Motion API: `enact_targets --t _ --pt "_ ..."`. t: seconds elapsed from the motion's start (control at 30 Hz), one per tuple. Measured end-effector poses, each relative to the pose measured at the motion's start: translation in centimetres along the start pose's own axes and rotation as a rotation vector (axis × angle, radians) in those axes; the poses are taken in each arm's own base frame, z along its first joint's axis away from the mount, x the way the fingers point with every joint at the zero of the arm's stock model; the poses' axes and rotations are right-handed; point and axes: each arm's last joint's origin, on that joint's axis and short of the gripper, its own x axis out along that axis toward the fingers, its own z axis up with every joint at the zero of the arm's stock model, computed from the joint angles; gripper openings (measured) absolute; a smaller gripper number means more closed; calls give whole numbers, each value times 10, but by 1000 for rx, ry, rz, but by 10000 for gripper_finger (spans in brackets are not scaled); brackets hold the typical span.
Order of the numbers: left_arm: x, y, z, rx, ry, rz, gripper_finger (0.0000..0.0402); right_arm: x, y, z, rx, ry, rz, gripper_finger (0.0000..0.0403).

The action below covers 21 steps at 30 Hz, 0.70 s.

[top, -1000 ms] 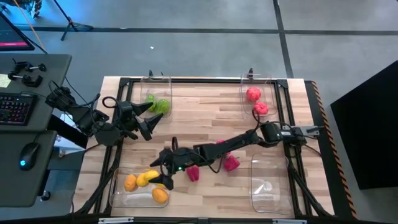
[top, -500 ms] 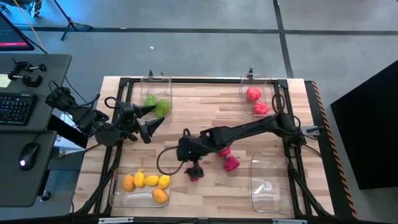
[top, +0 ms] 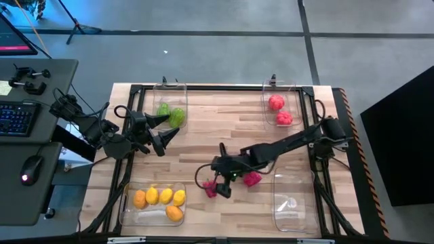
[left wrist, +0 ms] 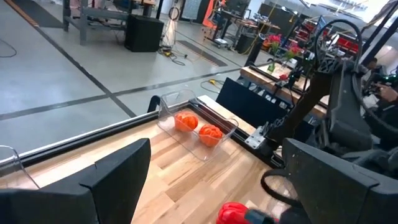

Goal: Sort produce into baskets
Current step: Put the red bell pepper into the bottom right transparent bin

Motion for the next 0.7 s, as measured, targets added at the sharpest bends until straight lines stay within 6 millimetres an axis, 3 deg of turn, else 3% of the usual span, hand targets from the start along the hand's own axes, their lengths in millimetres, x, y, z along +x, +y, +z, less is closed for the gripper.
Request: enact_targets --t 0.13,0.27,0.43,0.7 --pt "0 0 0 -1 0 0 351 9 13 -7 96 -47 17 381" --pt "0 0 0 4 9 -12 351 19 17 -18 166 -39 -127 381" --pt "0 -2 -1 -2 41 -52 351 16 23 -8 312 -71 -273 381" --pt "0 -3 -2 35 67 -85 351 42 29 -2 425 -11 -378 381"
